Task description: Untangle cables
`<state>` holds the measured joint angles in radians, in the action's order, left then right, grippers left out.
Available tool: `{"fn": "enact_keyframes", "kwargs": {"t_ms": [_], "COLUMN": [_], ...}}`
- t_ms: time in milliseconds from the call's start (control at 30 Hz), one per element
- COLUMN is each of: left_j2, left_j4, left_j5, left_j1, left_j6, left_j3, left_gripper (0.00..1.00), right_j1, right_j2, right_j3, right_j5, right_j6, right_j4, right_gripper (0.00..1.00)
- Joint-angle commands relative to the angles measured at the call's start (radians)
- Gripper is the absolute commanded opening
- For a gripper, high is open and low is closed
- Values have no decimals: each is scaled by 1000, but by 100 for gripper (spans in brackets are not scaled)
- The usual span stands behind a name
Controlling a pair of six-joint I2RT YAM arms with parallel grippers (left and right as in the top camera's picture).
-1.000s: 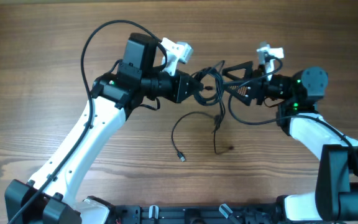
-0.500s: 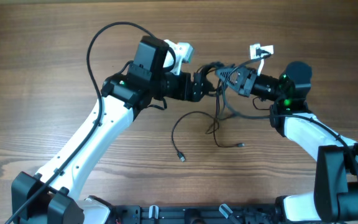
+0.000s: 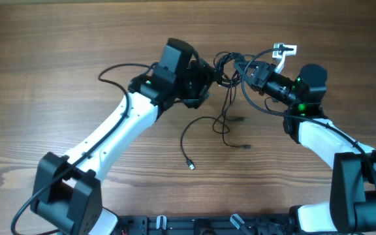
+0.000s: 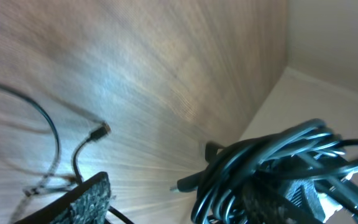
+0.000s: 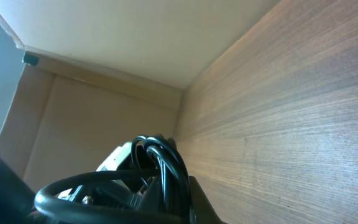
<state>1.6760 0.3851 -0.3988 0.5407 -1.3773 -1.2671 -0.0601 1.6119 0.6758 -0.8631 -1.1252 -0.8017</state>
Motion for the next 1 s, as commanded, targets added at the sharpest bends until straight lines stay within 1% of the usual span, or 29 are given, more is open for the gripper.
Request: {"fn": "enact_keyframes", "kwargs": {"t_ms": [0, 67, 133, 200, 233, 267, 400, 467, 500, 533, 567, 600, 667, 700, 733, 767, 800, 833, 867, 900, 967], "left_j2": [13, 13, 13, 17, 20, 26, 58, 73, 75, 75, 75, 75, 75, 75, 75, 74, 71, 61, 49, 38, -5], "left_j4": [-61, -84, -82, -82, -78, -74, -76, -79, -79, -79, -79, -79, -79, -79, -79, -78, -75, -54, -36, -24, 5], "left_j5": [-16, -22, -22, -18, -18, -18, -11, -11, -7, 1, 9, 34, 73, 84, 82, 77, 70, 67, 68, 68, 67], "left_j1": [7, 9, 14, 20, 24, 30, 51, 58, 59, 60, 60, 60, 56, 49, 32, 8, -12, -43, -64, -80, -121], "left_j6": [-153, -158, -158, -161, -181, -207, -254, -262, -262, -261, -261, -248, -187, -128, -37, 93, 196, 310, 369, 414, 585], "left_j3": [-3, -3, -3, -3, -3, -3, -3, -3, -3, -3, -3, -3, -3, -3, -3, -3, -3, -3, -3, -3, -3], "left_gripper": [72, 66, 55, 49, 45, 42, 38, 33, 29, 22, 11, 4, 4, 4, 4, 4, 4, 4, 4, 4, 4], "right_j1": [0, 0, 0, 0, 0, 0, 0, 0, 0, 0, 0, 0, 0, 1, 2, 2, 2, 7, 13, 25, 74], "right_j2": [1, 1, 1, 1, 1, 1, 1, 1, 1, 1, 1, 1, 1, 1, 1, 1, 1, 1, 1, 1, 1], "right_j3": [3, 3, 3, 3, 3, 3, 3, 3, 3, 3, 3, 3, 3, 3, 3, 3, 3, 3, 3, 3, 3], "right_j5": [-2, -2, -2, -2, -3, -3, -14, -18, -17, -18, -18, -21, -28, -29, -29, -29, -29, -62, -88, -128, -205], "right_j6": [34, 41, 52, 51, 51, 51, 50, 50, 50, 50, 49, 50, 64, 100, 164, 272, 349, 454, 494, 540, 575], "right_j4": [11, 27, 39, 39, 40, 40, 40, 40, 40, 40, 40, 40, 43, 56, 78, 123, 160, 219, 238, 258, 267], "right_gripper": [4, 4, 4, 4, 4, 4, 4, 4, 4, 4, 4, 4, 5, 10, 22, 41, 53, 85, 99, 100, 100]}}
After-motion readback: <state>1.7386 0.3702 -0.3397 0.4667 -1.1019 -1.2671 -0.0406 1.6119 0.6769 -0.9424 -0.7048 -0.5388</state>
